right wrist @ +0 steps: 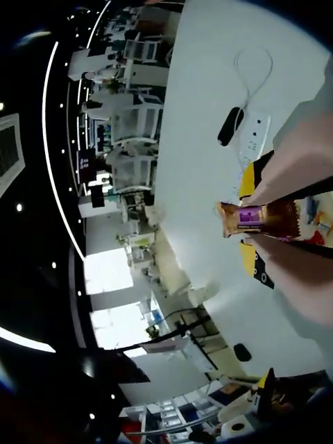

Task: Place the target food into the container with the food tongs after gripping and lifting it, then release it inside without dropping or visibly crushing the food.

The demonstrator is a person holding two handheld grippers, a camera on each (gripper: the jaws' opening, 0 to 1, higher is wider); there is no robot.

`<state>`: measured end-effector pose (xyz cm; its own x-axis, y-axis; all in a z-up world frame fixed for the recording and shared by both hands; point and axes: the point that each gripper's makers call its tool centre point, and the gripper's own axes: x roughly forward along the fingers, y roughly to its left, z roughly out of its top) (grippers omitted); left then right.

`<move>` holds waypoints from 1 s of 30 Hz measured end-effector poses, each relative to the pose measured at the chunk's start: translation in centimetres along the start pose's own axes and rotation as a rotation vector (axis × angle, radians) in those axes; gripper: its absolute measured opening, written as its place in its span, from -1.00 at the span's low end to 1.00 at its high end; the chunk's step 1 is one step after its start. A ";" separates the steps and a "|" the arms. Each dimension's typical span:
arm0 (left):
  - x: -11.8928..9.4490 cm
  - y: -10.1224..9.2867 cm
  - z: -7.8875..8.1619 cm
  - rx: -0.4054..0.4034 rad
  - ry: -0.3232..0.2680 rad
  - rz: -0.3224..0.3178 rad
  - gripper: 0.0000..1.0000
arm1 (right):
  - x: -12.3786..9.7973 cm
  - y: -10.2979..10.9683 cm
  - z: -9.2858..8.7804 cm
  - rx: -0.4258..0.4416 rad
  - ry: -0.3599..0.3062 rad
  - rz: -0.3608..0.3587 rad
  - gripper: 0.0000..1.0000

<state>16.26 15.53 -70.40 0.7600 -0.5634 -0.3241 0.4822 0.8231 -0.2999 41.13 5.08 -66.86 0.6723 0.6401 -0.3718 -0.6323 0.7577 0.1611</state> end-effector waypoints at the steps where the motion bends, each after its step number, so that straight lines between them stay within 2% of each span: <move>1: 0.1 0.0 -0.1 0.003 0.005 -0.002 0.99 | 0.1 -0.1 -0.1 0.002 0.002 -0.002 -0.59; 3: 0.5 0.4 -0.2 0.003 0.018 -0.010 0.99 | 0.4 -0.2 -0.4 0.019 0.004 -0.006 -0.59; 8: 1.1 1.2 0.6 -0.037 -0.003 -0.016 0.98 | 0.8 -0.4 -0.7 0.041 0.007 -0.011 -0.59; 14: 2.1 1.9 1.0 -0.046 -0.004 -0.025 0.98 | 1.4 -0.2 -1.6 0.060 0.021 -0.013 -0.58; 22: 2.5 1.5 0.8 -0.043 0.000 -0.034 0.98 | 2.6 -0.1 -1.7 0.040 0.034 -0.011 -0.58; 30: 2.0 2.2 0.7 -0.067 -0.020 -0.010 0.98 | 3.3 -0.5 -2.1 0.014 0.043 -0.028 -0.58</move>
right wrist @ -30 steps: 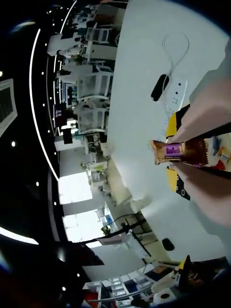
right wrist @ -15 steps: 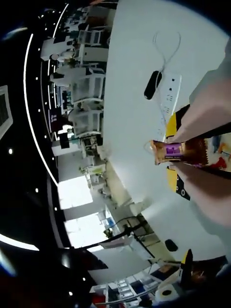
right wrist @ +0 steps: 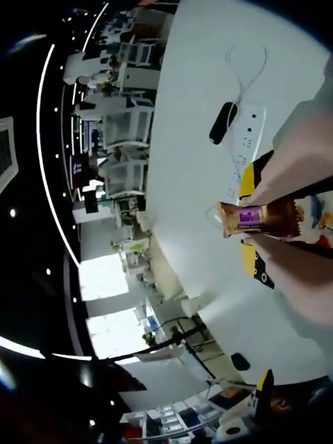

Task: Place the target food into the container with the food tongs after gripping and lifting it, then release it inside without dropping or visibly crushing the food.

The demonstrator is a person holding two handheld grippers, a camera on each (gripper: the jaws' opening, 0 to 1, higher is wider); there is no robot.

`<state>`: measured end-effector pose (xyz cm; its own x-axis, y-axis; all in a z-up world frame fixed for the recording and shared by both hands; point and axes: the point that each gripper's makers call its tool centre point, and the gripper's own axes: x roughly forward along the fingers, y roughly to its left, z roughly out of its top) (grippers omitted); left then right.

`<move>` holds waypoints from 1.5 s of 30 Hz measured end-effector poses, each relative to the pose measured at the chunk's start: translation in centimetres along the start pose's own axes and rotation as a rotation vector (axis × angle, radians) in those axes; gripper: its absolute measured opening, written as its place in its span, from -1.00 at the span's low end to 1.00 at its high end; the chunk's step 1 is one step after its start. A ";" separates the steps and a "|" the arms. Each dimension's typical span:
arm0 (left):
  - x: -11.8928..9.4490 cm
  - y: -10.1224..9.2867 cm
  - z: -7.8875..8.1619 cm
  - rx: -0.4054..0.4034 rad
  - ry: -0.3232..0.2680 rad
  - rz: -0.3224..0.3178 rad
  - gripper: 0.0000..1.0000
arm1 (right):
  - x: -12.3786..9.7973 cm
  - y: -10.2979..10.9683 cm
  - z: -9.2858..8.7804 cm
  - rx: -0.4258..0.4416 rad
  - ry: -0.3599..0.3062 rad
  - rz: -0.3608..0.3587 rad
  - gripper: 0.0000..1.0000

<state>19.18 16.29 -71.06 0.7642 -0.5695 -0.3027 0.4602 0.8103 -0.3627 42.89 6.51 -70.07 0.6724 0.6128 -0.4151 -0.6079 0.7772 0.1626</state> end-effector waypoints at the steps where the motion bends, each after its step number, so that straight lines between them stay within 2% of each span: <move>1: 0.0 0.0 -0.1 -0.004 0.000 0.002 0.98 | 0.0 0.0 0.0 0.000 0.000 0.000 -0.58; 4: 0.1 0.1 -0.1 -0.008 -0.004 0.006 0.98 | -0.1 0.0 0.1 -0.006 0.000 -0.003 -0.54; 7: 0.2 0.1 0.0 -0.016 -0.015 0.008 0.98 | 0.1 -0.3 0.1 -0.055 0.007 -0.014 -0.55; 11: 0.1 0.3 -0.1 -0.025 -0.010 0.011 0.98 | 0.1 -0.2 0.5 -0.055 0.001 -0.010 -0.54; 25: -0.6 1.1 0.3 -0.035 -0.038 0.039 0.98 | -0.4 0.3 -0.5 -0.016 0.008 0.003 -0.50; 32: -0.5 1.0 0.1 -0.033 -0.034 0.037 0.98 | -0.9 0.5 -1.3 0.014 0.013 0.012 -0.49; 36: -0.7 0.9 0.1 -0.041 -0.032 0.038 0.98 | -0.8 0.5 -1.7 -0.012 0.026 0.013 -0.47; 40: -0.7 0.7 0.0 -0.035 -0.020 0.023 0.98 | -0.9 0.2 -1.6 0.019 0.015 0.004 -0.46; 45: -0.6 1.3 0.1 -0.040 -0.019 0.032 0.98 | -1.2 0.6 -2.1 0.044 0.014 0.013 -0.44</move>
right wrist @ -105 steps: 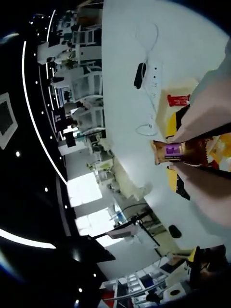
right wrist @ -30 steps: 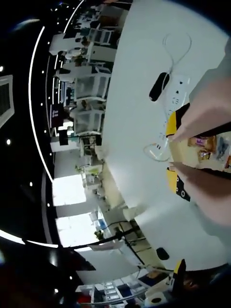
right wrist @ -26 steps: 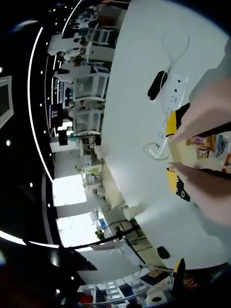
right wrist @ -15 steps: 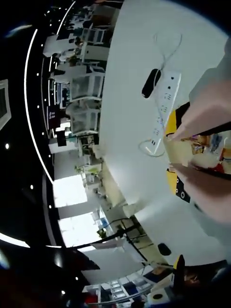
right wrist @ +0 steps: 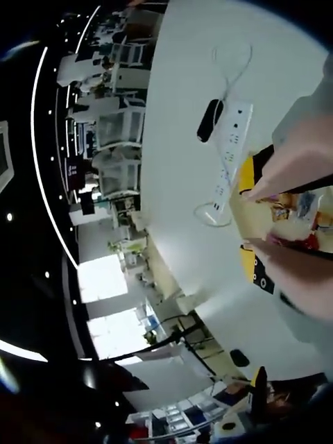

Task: Place the target food into the container with the food tongs after gripping and lifting it, then release it inside without dropping or visibly crushing the food.

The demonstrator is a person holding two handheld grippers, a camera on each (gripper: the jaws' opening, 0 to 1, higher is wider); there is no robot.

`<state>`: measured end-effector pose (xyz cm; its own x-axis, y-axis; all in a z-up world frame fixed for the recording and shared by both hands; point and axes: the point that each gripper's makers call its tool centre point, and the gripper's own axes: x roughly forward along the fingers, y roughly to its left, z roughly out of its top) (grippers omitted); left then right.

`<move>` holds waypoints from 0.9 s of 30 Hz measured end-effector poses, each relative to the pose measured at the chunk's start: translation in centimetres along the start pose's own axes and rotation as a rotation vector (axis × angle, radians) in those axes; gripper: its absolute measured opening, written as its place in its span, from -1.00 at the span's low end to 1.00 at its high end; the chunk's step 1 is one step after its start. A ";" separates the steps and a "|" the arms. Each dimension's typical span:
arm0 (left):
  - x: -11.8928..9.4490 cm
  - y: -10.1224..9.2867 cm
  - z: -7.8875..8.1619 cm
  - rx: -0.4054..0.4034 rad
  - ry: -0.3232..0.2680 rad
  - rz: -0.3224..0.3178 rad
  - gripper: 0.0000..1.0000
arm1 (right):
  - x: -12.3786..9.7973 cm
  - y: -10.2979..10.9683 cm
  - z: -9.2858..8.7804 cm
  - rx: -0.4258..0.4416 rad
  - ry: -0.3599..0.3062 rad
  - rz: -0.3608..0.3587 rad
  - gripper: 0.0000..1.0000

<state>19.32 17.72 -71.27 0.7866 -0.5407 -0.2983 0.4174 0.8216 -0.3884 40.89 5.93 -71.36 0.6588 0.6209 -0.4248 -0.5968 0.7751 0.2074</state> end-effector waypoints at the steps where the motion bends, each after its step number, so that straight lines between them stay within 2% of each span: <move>1: 0.1 0.0 0.0 0.001 0.001 0.001 0.98 | 0.0 0.1 -0.2 0.000 0.003 0.002 -0.43; 7: 0.3 -0.1 -0.1 -0.004 0.003 0.001 0.98 | 0.0 -0.2 -1.0 0.007 0.019 -0.002 -0.43; 22: -0.3 0.2 -0.6 -0.012 0.001 0.016 0.98 | 0.5 -0.2 -0.9 -0.005 0.015 0.003 -0.42; 27: -0.4 0.2 -0.7 -0.013 0.001 0.016 0.98 | 0.6 -1.0 -1.2 -0.052 0.028 -0.007 -0.42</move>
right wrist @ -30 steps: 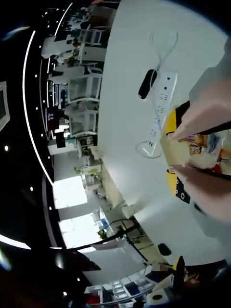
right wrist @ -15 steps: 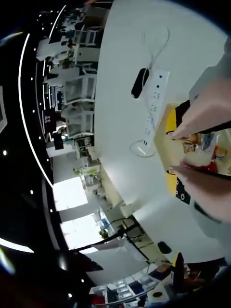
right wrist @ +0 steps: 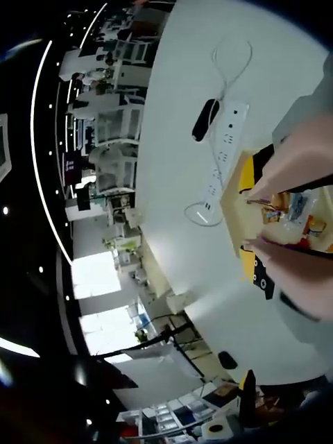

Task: Place the target food into the container with the food tongs after gripping and lifting it, then release it inside without dropping or visibly crushing the food.

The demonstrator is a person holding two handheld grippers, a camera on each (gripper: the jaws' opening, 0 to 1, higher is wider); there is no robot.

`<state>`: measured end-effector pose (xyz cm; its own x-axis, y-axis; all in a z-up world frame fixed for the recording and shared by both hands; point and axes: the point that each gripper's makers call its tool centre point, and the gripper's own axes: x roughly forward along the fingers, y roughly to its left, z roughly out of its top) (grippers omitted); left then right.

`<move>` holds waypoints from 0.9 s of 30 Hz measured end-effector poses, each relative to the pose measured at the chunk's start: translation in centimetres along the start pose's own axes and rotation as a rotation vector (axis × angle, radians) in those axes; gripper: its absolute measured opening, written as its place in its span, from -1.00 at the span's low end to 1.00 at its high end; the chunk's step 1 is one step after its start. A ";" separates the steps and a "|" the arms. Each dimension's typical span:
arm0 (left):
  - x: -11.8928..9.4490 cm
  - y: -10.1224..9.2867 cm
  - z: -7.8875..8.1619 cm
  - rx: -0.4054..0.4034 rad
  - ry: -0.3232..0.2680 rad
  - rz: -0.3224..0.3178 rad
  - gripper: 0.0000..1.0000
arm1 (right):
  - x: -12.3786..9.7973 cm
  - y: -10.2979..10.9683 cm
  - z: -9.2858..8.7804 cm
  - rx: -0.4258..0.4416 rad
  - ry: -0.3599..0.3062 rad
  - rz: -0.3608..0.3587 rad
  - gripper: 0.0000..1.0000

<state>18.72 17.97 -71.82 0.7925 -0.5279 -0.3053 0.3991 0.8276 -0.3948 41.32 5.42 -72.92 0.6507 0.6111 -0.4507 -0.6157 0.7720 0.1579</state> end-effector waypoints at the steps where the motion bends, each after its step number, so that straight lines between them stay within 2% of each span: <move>1: -0.3 -0.3 -0.2 0.009 0.004 -0.007 0.98 | -0.1 -0.1 0.0 0.009 0.000 -0.004 -0.42; 7: -0.8 0.1 -0.8 0.003 0.015 0.002 0.98 | -0.5 0.6 -0.3 0.011 -0.003 -0.006 -0.42; 27: -1.3 0.6 -0.3 -0.003 -0.011 0.018 0.98 | -0.2 3.2 0.2 -0.011 -0.001 0.033 -0.42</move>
<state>17.77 19.12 -71.95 0.8044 -0.5109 -0.3032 0.3833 0.8362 -0.3921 39.31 7.80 -72.10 0.6303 0.6364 -0.4448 -0.6417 0.7494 0.1629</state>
